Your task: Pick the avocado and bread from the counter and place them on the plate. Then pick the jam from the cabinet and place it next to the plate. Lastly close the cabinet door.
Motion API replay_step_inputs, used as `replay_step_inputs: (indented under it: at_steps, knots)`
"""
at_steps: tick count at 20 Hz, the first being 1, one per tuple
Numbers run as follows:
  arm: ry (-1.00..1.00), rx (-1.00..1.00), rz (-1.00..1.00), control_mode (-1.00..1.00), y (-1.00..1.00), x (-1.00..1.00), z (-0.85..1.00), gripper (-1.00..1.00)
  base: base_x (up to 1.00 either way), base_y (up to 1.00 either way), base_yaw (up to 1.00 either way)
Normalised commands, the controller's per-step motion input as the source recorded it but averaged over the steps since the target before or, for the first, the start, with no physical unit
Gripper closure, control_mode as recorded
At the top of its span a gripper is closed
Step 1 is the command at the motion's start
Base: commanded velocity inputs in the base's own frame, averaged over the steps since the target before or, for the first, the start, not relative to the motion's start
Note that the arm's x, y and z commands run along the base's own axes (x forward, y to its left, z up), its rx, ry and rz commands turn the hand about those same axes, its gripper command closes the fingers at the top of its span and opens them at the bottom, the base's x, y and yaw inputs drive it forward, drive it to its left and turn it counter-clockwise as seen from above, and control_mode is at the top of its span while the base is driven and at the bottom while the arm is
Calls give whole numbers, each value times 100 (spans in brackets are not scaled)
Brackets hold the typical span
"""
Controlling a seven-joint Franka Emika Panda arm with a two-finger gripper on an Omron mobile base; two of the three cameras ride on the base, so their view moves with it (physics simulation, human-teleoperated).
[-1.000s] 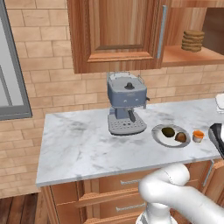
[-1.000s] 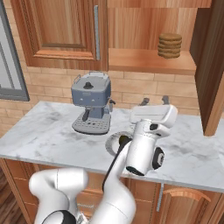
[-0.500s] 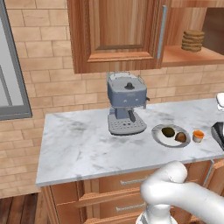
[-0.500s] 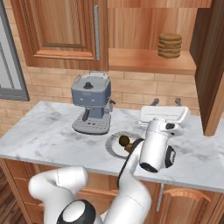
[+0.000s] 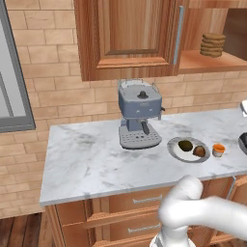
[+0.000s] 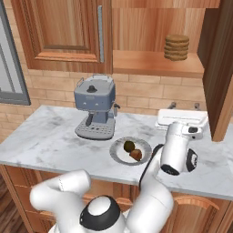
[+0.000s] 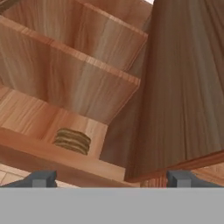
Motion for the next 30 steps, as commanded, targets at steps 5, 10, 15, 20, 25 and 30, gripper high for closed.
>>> replay_step_inputs:
  at_steps: [5, 10, 15, 20, 25, 30]
  knots:
    - [0, 2, 9, -100, -50, 36, -31, -100, 0, 0, 0]
    - [0, 4, 8, -100, -58, 23, -22, -100, 0, 0, 0]
    - [-5, 3, 8, -100, -61, 12, -15, -100, 0, 0, 0]
    - [-13, 2, 6, -100, -60, 5, -5, -100, 0, 0, 0]
    - [-22, -1, 3, -100, -46, 0, 0, -100, 0, 0, 0]
    - [0, -1, 0, -100, -2, 6, 0, -100, 0, 0, 0]
